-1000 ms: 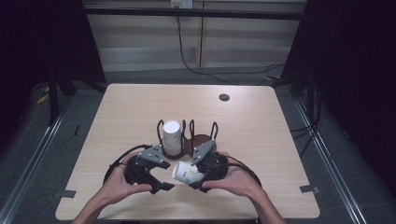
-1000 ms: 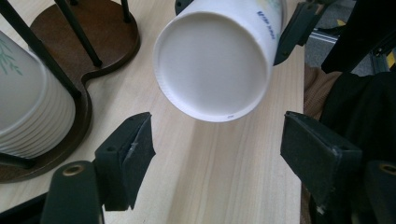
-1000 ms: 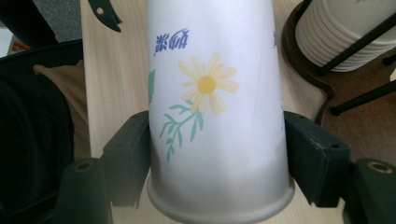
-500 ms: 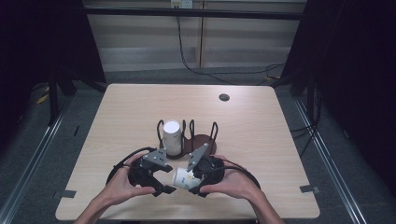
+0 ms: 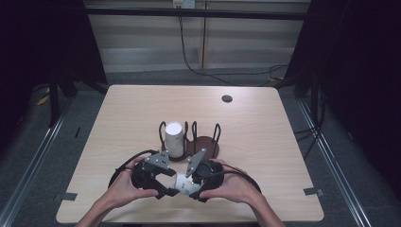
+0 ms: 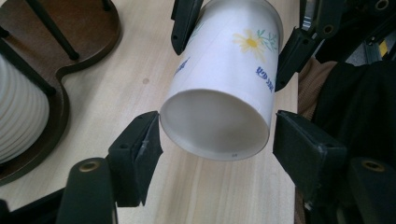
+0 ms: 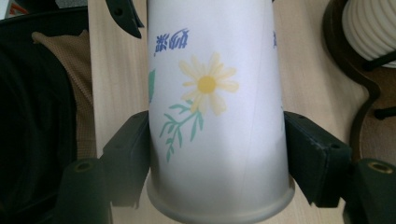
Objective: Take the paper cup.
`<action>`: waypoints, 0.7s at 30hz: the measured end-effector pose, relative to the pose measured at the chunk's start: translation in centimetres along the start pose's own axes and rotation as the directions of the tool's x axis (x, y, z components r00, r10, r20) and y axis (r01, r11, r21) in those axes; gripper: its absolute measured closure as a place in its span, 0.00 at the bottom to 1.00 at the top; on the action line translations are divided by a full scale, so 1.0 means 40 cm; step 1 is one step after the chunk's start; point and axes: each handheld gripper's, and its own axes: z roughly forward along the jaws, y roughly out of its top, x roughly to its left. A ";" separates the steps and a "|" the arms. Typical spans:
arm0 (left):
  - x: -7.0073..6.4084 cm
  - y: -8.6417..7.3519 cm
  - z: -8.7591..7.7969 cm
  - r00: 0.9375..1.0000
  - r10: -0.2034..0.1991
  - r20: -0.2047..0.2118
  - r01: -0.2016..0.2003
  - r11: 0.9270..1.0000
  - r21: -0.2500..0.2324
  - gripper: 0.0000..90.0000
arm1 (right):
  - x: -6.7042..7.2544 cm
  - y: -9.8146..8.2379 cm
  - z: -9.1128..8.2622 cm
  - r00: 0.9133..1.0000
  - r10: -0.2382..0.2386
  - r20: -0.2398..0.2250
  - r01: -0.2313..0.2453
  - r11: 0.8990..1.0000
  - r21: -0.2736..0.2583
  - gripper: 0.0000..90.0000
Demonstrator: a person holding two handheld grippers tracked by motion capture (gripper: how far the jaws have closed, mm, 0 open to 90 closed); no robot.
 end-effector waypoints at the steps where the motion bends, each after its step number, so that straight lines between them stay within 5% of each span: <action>1: -0.001 0.000 0.003 1.000 -0.004 0.001 0.004 1.000 -0.001 0.37 | 0.001 0.002 0.001 1.000 -0.003 -0.002 0.003 1.000 0.003 0.32; 11: 0.007 -0.004 0.020 0.999 -0.023 0.034 0.022 0.999 0.033 0.24 | 0.021 0.016 0.020 0.999 -0.045 -0.006 0.045 0.999 0.016 0.32; 16: 0.005 -0.002 0.024 0.997 -0.013 0.077 0.010 0.999 0.039 0.33 | 0.027 0.020 0.018 0.997 -0.071 0.008 0.071 0.997 -0.001 0.32; 21: -0.001 0.000 0.025 0.997 -0.001 0.074 -0.002 0.999 0.039 0.38 | 0.029 0.021 0.020 0.996 -0.085 0.007 0.085 0.996 0.001 0.33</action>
